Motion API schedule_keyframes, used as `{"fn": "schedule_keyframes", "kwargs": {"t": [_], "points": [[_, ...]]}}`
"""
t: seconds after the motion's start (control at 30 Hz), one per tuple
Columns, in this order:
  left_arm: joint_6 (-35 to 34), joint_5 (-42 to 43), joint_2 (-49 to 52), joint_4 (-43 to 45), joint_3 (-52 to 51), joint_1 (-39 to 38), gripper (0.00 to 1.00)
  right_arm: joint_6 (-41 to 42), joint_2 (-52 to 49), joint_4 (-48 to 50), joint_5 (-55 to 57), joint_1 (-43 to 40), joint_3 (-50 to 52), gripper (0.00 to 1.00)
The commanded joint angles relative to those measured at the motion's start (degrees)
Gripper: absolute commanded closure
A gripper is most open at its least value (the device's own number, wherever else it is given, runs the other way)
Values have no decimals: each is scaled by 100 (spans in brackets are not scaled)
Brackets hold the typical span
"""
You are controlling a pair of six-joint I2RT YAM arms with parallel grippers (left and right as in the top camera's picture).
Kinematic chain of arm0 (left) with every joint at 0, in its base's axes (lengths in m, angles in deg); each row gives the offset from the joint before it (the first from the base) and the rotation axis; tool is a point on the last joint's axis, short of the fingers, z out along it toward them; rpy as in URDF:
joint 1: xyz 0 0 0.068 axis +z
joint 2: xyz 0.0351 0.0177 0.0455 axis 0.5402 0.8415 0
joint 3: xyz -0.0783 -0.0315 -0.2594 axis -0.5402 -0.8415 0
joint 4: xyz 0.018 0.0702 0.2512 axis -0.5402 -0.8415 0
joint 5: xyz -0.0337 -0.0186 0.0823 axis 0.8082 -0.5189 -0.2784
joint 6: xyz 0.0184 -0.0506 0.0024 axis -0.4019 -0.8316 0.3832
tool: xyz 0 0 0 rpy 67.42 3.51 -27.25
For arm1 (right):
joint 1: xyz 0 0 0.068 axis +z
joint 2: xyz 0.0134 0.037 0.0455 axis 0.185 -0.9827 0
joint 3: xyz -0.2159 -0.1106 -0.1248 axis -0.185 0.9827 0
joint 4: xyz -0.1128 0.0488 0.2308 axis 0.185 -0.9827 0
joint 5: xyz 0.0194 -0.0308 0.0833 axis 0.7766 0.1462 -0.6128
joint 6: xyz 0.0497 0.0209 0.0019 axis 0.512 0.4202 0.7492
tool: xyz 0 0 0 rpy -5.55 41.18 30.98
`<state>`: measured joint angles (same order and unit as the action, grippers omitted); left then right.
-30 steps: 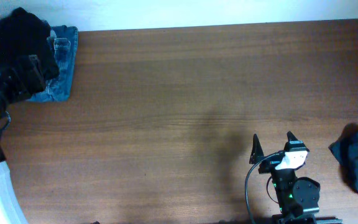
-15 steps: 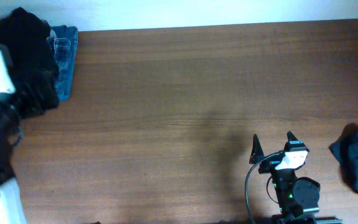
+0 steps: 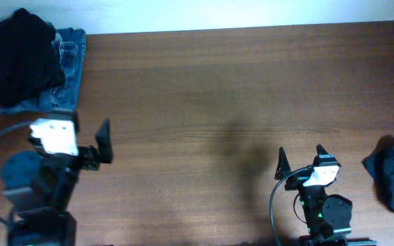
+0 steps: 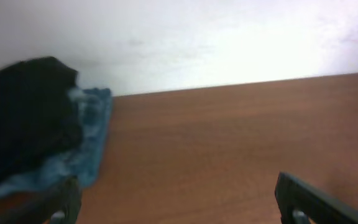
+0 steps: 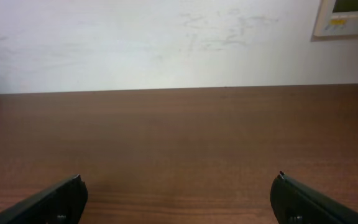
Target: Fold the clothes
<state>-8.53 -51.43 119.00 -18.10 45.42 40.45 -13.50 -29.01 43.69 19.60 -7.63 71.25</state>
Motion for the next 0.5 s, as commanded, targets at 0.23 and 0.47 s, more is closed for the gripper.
{"fn": "schedule_keyframes", "kwargs": {"t": [0.23, 0.47], "points": [[92, 389, -1167, 2535, -2811, -385, 1, -57, 59, -39, 90, -44, 26, 1], [90, 428, -1884, 3945, -4227, -476, 1, -57, 59, -39, 92, -44, 26, 1]]}}
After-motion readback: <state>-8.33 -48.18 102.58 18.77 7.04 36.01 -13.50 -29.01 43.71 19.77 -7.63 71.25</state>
